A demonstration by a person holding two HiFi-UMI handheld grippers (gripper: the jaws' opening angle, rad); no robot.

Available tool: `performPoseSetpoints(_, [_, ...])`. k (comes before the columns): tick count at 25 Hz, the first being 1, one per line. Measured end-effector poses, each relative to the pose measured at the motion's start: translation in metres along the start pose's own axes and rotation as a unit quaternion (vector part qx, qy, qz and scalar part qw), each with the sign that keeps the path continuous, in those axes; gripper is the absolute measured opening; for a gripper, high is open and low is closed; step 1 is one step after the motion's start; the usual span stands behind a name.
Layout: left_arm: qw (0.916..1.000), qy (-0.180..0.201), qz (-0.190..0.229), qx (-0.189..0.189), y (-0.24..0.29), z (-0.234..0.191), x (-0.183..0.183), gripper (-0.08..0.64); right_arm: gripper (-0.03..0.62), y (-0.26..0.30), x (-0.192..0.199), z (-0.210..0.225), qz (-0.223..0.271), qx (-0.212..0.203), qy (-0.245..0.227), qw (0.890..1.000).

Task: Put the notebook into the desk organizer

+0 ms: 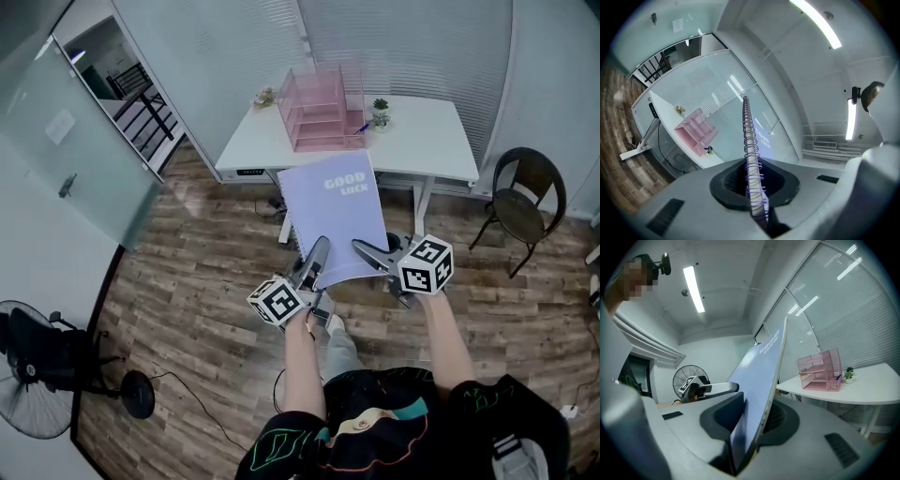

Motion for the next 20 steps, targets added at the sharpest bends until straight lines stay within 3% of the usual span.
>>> performPoseSetpoints(13, [0.9973, -0.046, -0.041, -0.041, 0.082, -0.159, -0.065, 0.028, 0.104, 0.133, 0.022, 0.131, -0.059, 0.018, 0.06, 0.996])
performPoseSetpoints(20, [0.9931, -0.055, -0.085, -0.058, 0.134, -0.238, -0.1, 0.029, 0.104, 0.198, 0.028, 0.203, -0.079, 0.034, 0.109, 0.99])
Point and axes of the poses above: the fingertips, and each gripper's own axes: y forward along the fingers, z to its right, x out of its underside, the point moved 2 cm from there along -y, backward along the fingers, and after that the axes turned 4 degrees about -y, right-handed, at the moved point
